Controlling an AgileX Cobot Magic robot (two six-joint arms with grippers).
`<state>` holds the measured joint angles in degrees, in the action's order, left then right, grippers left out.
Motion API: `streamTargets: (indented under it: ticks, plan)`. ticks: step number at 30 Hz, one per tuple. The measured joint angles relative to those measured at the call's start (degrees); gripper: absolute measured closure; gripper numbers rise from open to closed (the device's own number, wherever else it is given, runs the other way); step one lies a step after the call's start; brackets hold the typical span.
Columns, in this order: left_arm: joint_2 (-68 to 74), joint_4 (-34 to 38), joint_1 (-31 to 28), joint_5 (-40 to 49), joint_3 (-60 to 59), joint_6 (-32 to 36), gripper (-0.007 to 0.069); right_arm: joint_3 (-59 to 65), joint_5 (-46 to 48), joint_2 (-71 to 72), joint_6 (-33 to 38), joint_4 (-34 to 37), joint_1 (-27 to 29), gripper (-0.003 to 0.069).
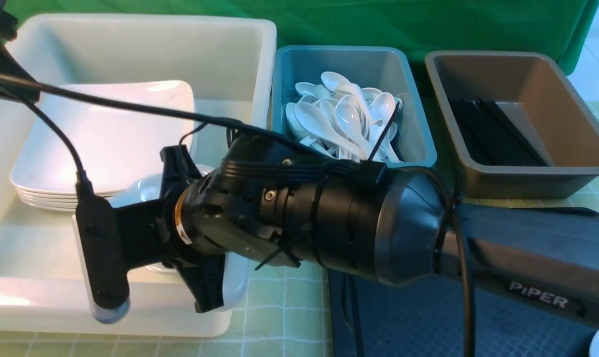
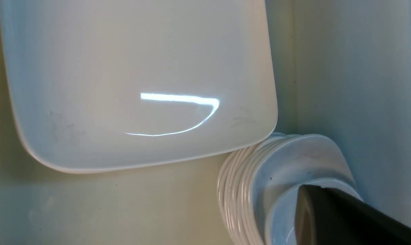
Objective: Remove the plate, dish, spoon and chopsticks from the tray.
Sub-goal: Use the right arm to put the small plate into the large storage box on the left, then use the right arm to grab a small plate from the dinner plate
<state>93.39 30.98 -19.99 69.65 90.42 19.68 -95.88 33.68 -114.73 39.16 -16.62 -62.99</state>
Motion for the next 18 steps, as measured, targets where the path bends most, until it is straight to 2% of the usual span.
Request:
streamTargets:
  ticks: [5, 10, 11, 14, 17, 18]
  plan:
    - [0.0, -0.3, 0.0, 0.0, 0.0, 0.0, 0.0638, -0.3, -0.1, 0.0, -0.3, -2.6, -0.3, 0.0377]
    - [0.0, -0.4, 0.0, 0.0, 0.0, 0.0, 0.0638, -1.0, 3.0, 0.0, -2.2, -8.0, -0.3, 0.0331]
    - [0.0, -0.4, 0.0, 0.0, 0.0, 0.0, 0.0638, -1.1, 3.4, 0.0, -2.4, -8.1, -0.3, 0.0330]
    - [0.0, -0.4, 0.0, 0.0, 0.0, 0.0, 0.0638, -4.7, 14.0, 0.4, -6.5, -9.1, -0.3, 0.0337]
    - [0.0, -0.4, 0.0, 0.0, 0.0, 0.0, 0.0638, -9.4, 24.7, 2.2, -10.6, -9.4, -0.3, 0.0418]
    - [0.0, -0.4, 0.0, 0.0, 0.0, 0.0, 0.0638, -11.3, 28.9, 3.1, -12.3, -9.7, -0.3, 0.0468]
